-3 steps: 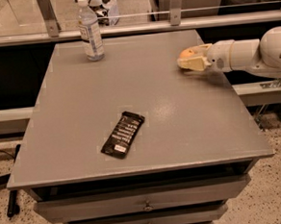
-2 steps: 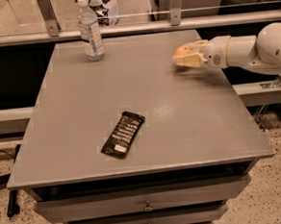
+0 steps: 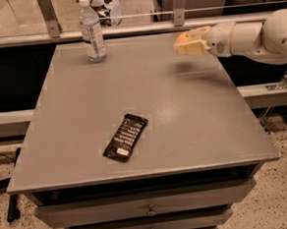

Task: Move orange near blue plastic bottle

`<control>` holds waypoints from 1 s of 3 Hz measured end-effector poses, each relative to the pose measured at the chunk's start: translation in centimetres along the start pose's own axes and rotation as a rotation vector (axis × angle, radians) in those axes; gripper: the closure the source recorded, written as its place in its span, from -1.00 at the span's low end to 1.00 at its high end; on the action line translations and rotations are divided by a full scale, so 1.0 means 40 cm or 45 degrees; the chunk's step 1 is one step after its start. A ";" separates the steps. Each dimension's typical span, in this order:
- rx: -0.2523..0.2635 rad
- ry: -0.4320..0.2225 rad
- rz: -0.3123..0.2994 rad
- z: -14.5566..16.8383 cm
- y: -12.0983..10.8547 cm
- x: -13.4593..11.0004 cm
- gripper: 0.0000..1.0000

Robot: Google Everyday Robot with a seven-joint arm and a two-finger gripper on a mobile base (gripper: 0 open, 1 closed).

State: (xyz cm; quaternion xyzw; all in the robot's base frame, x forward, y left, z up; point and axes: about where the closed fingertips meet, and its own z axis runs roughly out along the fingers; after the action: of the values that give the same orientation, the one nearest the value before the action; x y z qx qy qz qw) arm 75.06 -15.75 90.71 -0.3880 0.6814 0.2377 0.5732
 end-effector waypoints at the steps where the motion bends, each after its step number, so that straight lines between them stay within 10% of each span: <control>1: -0.001 -0.032 -0.027 0.038 -0.006 -0.038 1.00; 3: -0.189 -0.063 -0.089 0.276 0.032 -0.120 1.00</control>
Offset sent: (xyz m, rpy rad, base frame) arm 0.0818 0.1107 0.0466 0.0024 -0.0993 0.1783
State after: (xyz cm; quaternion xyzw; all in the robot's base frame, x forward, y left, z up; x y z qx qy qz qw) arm 80.80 -5.28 92.65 -0.4469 0.6335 0.2768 0.5677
